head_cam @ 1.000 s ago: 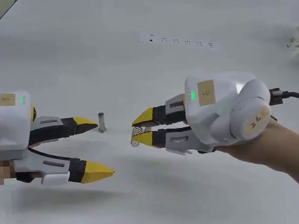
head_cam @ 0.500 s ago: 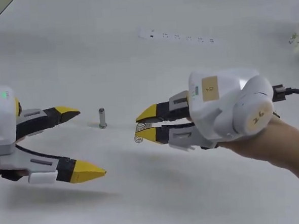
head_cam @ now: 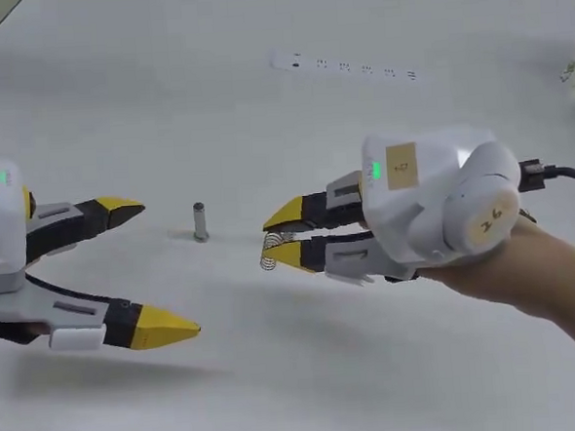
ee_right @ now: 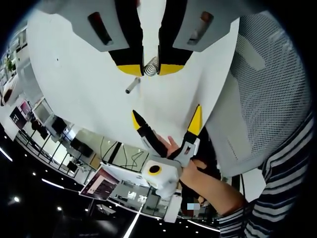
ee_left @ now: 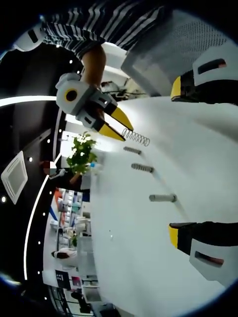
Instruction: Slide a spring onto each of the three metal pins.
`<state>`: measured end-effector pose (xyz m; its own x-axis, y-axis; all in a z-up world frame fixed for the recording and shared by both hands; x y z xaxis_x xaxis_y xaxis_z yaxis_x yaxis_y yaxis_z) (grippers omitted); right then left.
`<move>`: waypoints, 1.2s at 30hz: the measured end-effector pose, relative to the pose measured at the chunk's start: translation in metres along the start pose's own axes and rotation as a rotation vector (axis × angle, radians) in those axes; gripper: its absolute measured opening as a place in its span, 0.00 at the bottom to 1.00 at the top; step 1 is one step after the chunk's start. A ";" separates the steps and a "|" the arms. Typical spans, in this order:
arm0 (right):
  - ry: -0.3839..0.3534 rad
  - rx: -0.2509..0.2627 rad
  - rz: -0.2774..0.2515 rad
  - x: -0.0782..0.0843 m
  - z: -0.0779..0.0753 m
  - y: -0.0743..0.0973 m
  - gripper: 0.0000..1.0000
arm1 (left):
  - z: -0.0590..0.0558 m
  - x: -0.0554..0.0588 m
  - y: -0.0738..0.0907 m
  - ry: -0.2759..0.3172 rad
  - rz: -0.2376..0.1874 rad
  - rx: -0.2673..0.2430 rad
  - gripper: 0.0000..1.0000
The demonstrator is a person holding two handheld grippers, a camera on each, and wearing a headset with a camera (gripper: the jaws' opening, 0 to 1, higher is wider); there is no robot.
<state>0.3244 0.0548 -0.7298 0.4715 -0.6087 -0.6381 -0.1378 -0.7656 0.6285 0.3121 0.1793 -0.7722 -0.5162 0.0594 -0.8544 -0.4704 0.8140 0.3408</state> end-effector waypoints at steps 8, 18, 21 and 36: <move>-0.002 -0.012 -0.002 0.000 -0.007 -0.008 0.08 | -0.001 -0.001 0.001 0.002 -0.006 -0.002 0.98; 0.018 -0.017 0.002 -0.001 -0.023 -0.020 0.08 | 0.002 -0.003 0.003 0.004 -0.014 -0.007 0.98; 0.015 -0.008 -0.005 -0.003 -0.031 -0.023 0.08 | 0.003 -0.004 0.003 0.004 -0.017 -0.010 0.98; 0.001 0.030 -0.040 -0.017 -0.065 -0.046 0.08 | 0.004 -0.005 0.003 0.006 -0.021 -0.013 0.98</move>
Point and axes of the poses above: the centre of the closed fingertips' face, and the gripper's own axes: y roughly backward along the fingers, z roughly to its left, x roughly out of its underside, the point moved 4 cm from there along y, roughly backward along the fingers, and after that the axes turned 12 degrees about y, right-handed, at the moved point
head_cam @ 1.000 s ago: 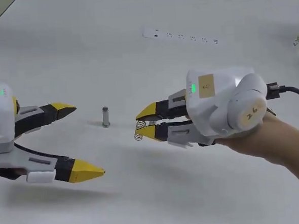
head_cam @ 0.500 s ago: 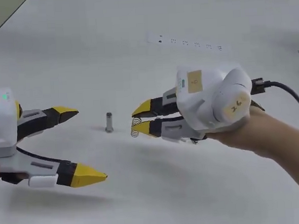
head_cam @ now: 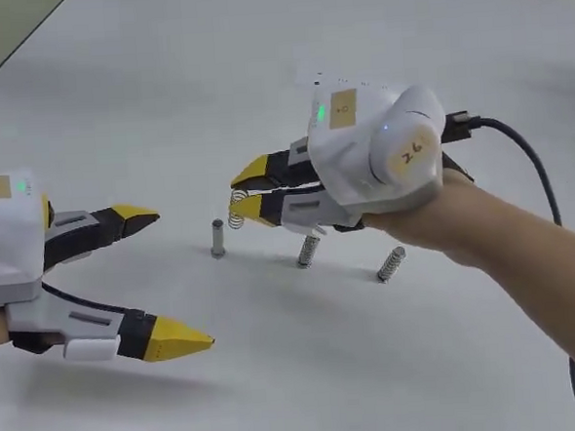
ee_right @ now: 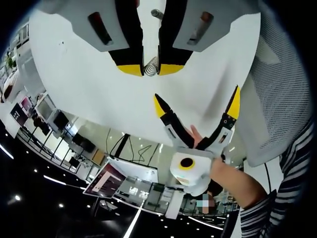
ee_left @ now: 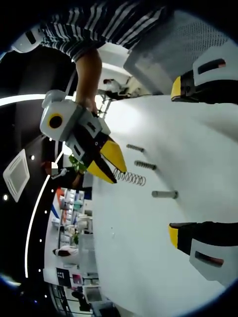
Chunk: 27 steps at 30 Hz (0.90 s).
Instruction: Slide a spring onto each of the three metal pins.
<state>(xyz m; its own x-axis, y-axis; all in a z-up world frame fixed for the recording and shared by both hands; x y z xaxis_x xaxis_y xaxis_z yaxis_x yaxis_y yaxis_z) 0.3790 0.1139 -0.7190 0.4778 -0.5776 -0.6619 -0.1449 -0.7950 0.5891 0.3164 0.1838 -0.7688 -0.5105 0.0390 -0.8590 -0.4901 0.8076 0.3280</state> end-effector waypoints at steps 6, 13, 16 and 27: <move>-0.027 0.004 -0.001 0.002 -0.003 -0.009 0.08 | 0.001 0.001 0.000 0.000 0.000 -0.003 0.98; -0.054 0.008 0.000 0.004 -0.003 -0.018 0.08 | 0.001 0.001 0.000 0.001 -0.001 -0.004 0.98; -0.054 0.006 0.002 0.005 -0.003 -0.019 0.08 | 0.000 0.001 0.000 0.002 -0.001 -0.005 0.98; -0.076 0.006 0.008 0.008 -0.003 -0.024 0.08 | 0.001 0.002 0.000 0.005 -0.004 -0.008 0.97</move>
Point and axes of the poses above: the centre of the closed fingertips' face, and the gripper's own axes: y roughly backward along the fingers, z roughly to its left, x roughly out of its underside, the point moved 4 cm from there along y, roughly backward along the fingers, and after that the axes turned 12 degrees about y, right-handed, at the moved point
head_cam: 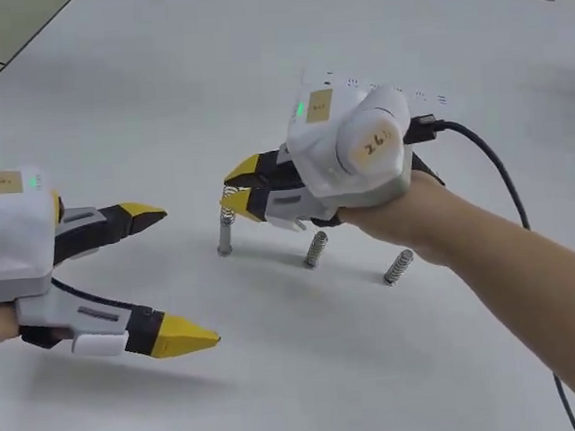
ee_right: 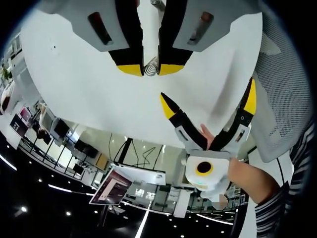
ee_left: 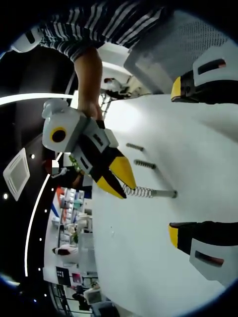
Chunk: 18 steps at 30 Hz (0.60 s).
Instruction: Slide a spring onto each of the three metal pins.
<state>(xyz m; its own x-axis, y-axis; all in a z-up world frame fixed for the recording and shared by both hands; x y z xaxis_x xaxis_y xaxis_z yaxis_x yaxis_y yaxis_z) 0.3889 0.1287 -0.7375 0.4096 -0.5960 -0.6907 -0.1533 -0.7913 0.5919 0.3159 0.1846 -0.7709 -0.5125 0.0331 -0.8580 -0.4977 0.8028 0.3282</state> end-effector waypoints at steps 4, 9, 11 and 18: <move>0.000 0.000 -0.002 0.000 -0.001 -0.002 0.08 | 0.000 0.000 0.001 0.004 -0.001 -0.001 0.97; 0.001 -0.001 -0.005 -0.002 -0.001 -0.004 0.08 | 0.000 0.002 0.001 0.005 0.002 -0.003 0.96; 0.002 -0.004 -0.005 -0.003 0.000 -0.003 0.08 | 0.001 0.002 0.001 0.006 0.001 -0.004 0.96; 0.005 -0.015 0.006 0.002 0.004 -0.004 0.08 | 0.001 0.002 0.002 0.006 0.001 -0.007 0.96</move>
Point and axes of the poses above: the centre of the closed fingertips' face, and the gripper's own axes: y roughly backward along the fingers, z roughly to its left, x roughly out of its underside, the point moved 4 cm from there along y, roughly backward along the fingers, and after that the axes turned 12 degrees about y, right-handed, at the moved point
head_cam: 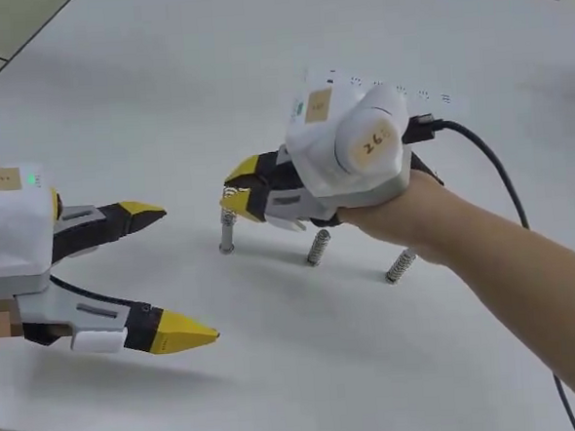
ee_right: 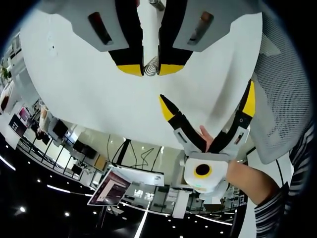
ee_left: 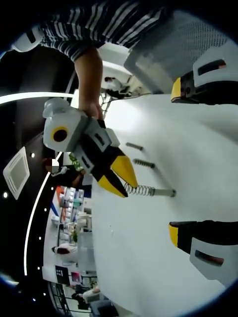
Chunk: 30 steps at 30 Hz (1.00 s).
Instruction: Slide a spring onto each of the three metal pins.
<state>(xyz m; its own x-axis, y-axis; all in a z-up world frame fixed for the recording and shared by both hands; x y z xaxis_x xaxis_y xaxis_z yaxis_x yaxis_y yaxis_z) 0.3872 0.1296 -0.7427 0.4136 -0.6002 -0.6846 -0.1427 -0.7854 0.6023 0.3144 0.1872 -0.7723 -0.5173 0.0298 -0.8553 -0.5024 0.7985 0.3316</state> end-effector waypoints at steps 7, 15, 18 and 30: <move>0.000 -0.003 0.004 0.001 0.000 -0.002 0.08 | -0.001 0.001 0.000 0.002 0.003 0.000 0.95; 0.005 -0.037 0.041 0.015 0.009 -0.017 0.08 | 0.000 0.002 0.000 0.005 0.004 -0.001 0.95; -0.006 -0.045 0.048 0.019 0.012 -0.020 0.08 | 0.000 0.002 0.000 0.006 0.004 -0.003 0.95; -0.019 -0.069 0.067 0.030 0.019 -0.028 0.08 | 0.001 0.003 0.001 0.010 -0.002 -0.009 0.94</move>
<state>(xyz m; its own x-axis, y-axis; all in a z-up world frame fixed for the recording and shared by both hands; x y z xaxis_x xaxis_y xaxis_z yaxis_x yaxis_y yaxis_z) 0.3862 0.1304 -0.7879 0.3879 -0.6545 -0.6489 -0.1069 -0.7313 0.6737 0.3131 0.1887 -0.7744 -0.5233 0.0218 -0.8519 -0.5099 0.7929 0.3335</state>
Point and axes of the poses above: the centre of the closed fingertips' face, and the gripper's own axes: y roughly backward along the fingers, z roughly to its left, x roughly out of its underside, the point moved 4 cm from there along y, roughly backward along the fingers, and after that the axes turned 12 degrees about y, right-handed, at the moved point
